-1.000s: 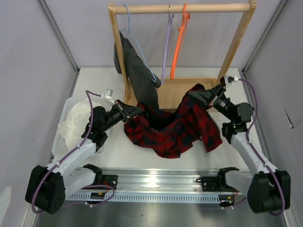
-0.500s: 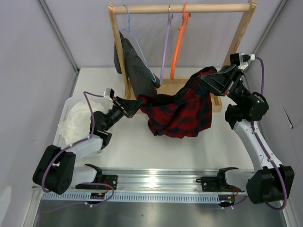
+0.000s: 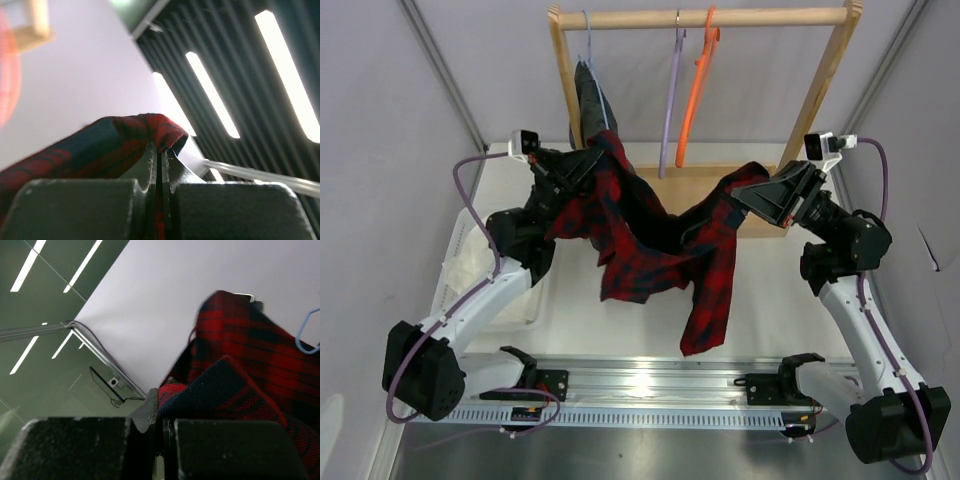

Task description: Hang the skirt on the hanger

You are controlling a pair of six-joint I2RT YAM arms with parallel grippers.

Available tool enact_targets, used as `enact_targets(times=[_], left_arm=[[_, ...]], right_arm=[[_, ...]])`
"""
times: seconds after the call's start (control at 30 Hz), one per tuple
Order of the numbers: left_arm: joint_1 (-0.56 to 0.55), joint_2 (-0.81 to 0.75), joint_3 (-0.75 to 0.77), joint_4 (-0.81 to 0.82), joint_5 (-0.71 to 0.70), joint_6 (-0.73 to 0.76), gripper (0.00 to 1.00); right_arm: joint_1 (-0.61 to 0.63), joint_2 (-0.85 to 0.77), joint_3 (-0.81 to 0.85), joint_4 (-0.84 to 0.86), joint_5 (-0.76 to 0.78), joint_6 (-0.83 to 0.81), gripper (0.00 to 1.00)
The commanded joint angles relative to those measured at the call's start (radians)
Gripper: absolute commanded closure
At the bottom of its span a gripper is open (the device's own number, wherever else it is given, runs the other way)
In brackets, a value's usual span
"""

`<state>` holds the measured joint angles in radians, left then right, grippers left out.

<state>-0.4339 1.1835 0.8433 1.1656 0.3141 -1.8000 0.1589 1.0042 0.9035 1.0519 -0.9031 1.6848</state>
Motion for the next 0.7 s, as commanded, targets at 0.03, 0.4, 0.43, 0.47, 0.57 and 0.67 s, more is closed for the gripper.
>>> enact_targets(times=[0.03,0.4,0.43,0.47,0.57,0.67], left_arm=[[-0.078,-0.019,0.14,0.553,-0.067,-0.062,1.0],[-0.042,-0.174,-0.056,0.562,-0.231,-0.087,1.0],[-0.022,-0.185,-0.05,0.56,-0.227,-0.11,1.0],[-0.022,-0.182,-0.029,0.559,-0.221,-0.122,1.0],[-0.052,-0.145,0.066,0.557,-0.156,-0.145,1.0],[-0.126,-0.157,0.08,0.493,-0.107,-0.122,1.0]], right_arm=[[0.002,-0.001,0.041,-0.221,0.009,-0.239,1.0],[-0.137,-0.032,-0.043,-0.412,-0.042,-0.364,1.0],[-0.15,-0.029,-0.055,-0.455,-0.043,-0.373,1.0],[-0.148,-0.027,-0.058,-0.507,-0.04,-0.399,1.0],[-0.15,-0.009,0.02,-0.863,0.006,-0.646,1.0],[-0.148,0.017,0.09,-1.08,0.088,-0.821,1.0]])
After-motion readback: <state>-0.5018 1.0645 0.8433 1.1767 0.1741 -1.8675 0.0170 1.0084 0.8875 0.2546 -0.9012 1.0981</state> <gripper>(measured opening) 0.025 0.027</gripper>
